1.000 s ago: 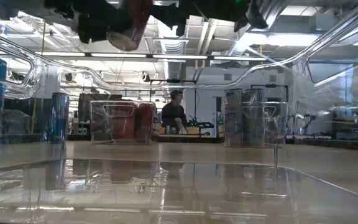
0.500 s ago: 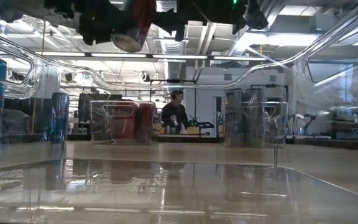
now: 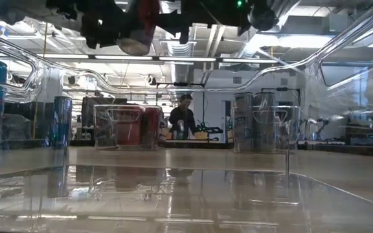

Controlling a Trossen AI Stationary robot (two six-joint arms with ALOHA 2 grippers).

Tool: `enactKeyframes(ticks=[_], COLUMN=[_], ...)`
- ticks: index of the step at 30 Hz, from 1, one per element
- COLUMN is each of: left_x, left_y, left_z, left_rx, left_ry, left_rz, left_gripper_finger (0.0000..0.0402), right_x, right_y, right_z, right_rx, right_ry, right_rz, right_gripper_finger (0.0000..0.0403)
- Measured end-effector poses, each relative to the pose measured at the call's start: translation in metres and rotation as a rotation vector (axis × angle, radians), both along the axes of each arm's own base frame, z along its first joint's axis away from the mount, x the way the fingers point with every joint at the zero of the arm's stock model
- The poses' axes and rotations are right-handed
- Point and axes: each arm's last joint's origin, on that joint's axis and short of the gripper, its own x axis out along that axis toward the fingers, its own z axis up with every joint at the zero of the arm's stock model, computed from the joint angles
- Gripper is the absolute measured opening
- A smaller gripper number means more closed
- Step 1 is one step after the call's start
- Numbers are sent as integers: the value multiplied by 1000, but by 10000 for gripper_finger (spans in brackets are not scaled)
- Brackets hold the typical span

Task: Sort soda cans
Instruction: Put the red soda can into the top left transparent bin

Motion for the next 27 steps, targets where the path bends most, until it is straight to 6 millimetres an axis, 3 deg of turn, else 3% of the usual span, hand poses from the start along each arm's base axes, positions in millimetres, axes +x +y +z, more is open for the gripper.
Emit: enactKeyframes(ticks=[7,20,27], left_x=[1,-11,-10], left_y=[3,6,5], left_z=[-3,-2,-4], left_rx=[-30,-11,-10], left_ry=[10,74,91], left_rz=[-5,33,28], left_gripper_finger=[304,311,305], right_x=[21,18,19], right_y=[0,-13,-9], right_z=[1,1,0], right_rx=[-25,-16,-80], right_ry=[70,115,123], right_rz=[7,-18,7], right_gripper_finger=[322,292,330])
